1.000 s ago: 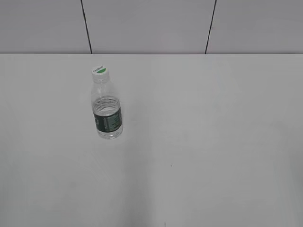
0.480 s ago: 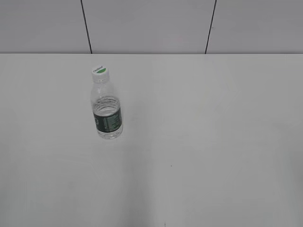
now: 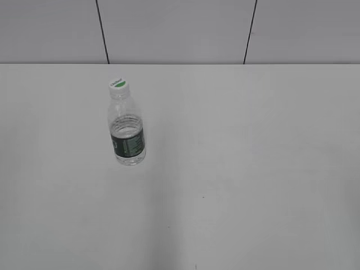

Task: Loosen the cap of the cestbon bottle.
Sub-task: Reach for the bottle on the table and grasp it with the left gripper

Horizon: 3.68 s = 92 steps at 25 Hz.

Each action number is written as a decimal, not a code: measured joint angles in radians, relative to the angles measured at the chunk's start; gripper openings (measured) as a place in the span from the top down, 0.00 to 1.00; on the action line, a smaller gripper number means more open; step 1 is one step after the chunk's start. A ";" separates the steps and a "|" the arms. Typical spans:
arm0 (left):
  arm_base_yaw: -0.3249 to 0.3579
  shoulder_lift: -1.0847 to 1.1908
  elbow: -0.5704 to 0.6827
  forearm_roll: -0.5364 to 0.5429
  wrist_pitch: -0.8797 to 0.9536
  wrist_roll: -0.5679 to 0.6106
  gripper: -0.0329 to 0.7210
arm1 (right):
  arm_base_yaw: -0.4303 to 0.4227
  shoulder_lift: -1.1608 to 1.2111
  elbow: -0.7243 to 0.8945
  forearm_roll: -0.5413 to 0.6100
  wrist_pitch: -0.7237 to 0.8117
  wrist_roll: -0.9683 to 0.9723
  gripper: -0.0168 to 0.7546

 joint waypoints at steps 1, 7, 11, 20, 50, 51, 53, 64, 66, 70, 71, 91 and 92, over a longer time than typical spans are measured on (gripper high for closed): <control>0.000 0.011 0.000 -0.002 -0.032 0.000 0.63 | 0.000 0.000 0.000 0.000 0.000 0.000 0.32; 0.000 0.150 0.000 -0.012 -0.214 0.000 0.39 | 0.000 0.000 0.000 0.000 0.000 0.000 0.32; 0.000 0.315 0.000 -0.032 -0.247 0.000 0.29 | 0.000 0.000 0.000 0.000 0.000 0.000 0.32; -0.020 0.697 0.003 -0.050 -0.588 0.000 0.32 | 0.000 0.000 0.000 0.000 0.000 0.000 0.32; -0.257 1.434 0.340 0.626 -1.552 -0.427 0.35 | 0.000 0.000 0.000 0.000 0.000 0.000 0.32; -0.257 1.446 0.340 0.623 -1.560 -0.427 0.34 | 0.000 0.000 0.000 0.000 0.000 0.000 0.32; -0.257 1.482 0.339 0.620 -1.579 -0.427 0.30 | 0.000 0.000 0.000 0.000 0.000 0.000 0.32; -0.257 1.679 0.204 0.727 -1.572 -0.427 0.18 | 0.000 0.000 0.000 0.000 0.000 0.000 0.32; -0.257 1.698 0.175 0.780 -1.564 -0.427 0.18 | 0.000 0.000 0.000 0.000 0.000 0.000 0.32; -0.257 1.719 0.126 0.800 -1.545 -0.427 0.18 | 0.000 0.000 0.000 0.000 0.000 0.000 0.32; -0.257 1.725 0.108 0.800 -1.533 -0.427 0.18 | 0.000 0.000 0.000 0.000 0.000 0.000 0.32; -0.257 1.937 -0.112 0.804 -1.620 -0.431 0.18 | 0.000 0.000 0.000 0.000 0.000 0.000 0.32; -0.257 1.937 -0.112 0.806 -1.628 -0.431 0.19 | 0.000 0.000 0.000 0.000 0.000 0.000 0.32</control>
